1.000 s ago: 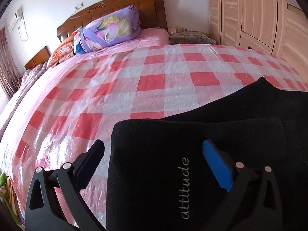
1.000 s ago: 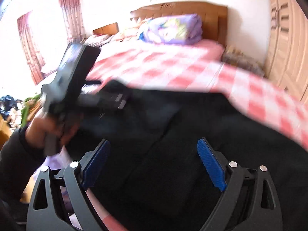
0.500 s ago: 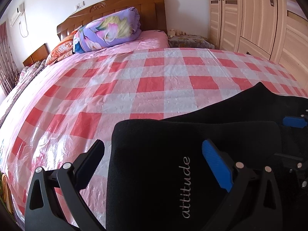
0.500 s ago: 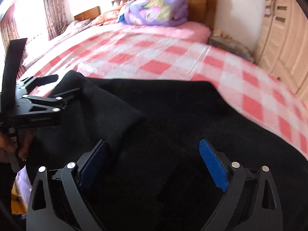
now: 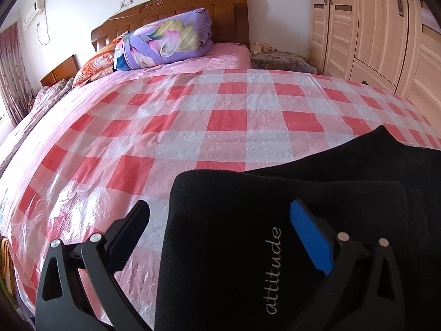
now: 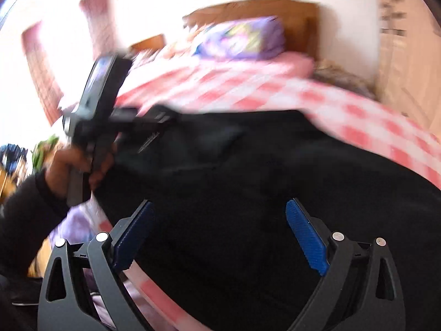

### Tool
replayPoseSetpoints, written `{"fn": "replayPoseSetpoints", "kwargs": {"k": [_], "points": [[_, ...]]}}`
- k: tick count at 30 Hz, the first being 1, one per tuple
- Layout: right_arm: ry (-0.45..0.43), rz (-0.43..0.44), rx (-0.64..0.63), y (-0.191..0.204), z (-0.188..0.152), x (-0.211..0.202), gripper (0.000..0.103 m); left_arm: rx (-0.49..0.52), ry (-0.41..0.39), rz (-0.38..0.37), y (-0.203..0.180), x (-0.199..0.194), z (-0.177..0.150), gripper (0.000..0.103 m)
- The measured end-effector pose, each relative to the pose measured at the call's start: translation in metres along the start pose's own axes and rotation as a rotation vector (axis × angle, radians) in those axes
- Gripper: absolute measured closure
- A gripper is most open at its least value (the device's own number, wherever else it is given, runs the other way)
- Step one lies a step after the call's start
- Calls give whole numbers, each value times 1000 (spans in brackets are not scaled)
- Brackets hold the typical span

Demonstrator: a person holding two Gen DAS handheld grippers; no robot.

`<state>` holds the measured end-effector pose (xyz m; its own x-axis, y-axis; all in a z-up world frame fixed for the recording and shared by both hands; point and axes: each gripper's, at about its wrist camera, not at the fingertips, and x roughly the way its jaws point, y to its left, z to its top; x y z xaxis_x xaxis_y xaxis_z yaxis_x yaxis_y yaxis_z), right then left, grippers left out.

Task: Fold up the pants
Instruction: 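Open the right tool and release the folded pants, then press the open left tool onto the folded pants to flatten them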

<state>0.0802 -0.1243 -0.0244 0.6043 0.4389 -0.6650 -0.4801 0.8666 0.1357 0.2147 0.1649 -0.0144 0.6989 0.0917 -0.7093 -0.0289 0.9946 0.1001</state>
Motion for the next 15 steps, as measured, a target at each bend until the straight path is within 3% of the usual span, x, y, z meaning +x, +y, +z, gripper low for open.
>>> {"fn": "replayPoseSetpoints", "kwargs": {"k": [5, 6, 9, 11, 13, 15], "points": [[-150, -111, 380, -88, -42, -85, 9, 27, -121, 123, -18, -33, -1, 2], [-191, -124, 447, -103, -55, -105, 9, 24, -157, 120, -25, -47, -2, 2], [-287, -155, 652, -147, -95, -151, 8, 13, -235, -32, -61, -88, -8, 2], [-314, -125, 830, -173, -127, -170, 8, 66, -227, -114, -92, -97, -15, 2], [-271, -84, 922, -190, -146, -168, 8, 164, -179, -168, -128, -95, -25, 2], [-211, -104, 925, -198, -149, -160, 8, 243, -157, -166, -155, -88, -35, 2]]}}
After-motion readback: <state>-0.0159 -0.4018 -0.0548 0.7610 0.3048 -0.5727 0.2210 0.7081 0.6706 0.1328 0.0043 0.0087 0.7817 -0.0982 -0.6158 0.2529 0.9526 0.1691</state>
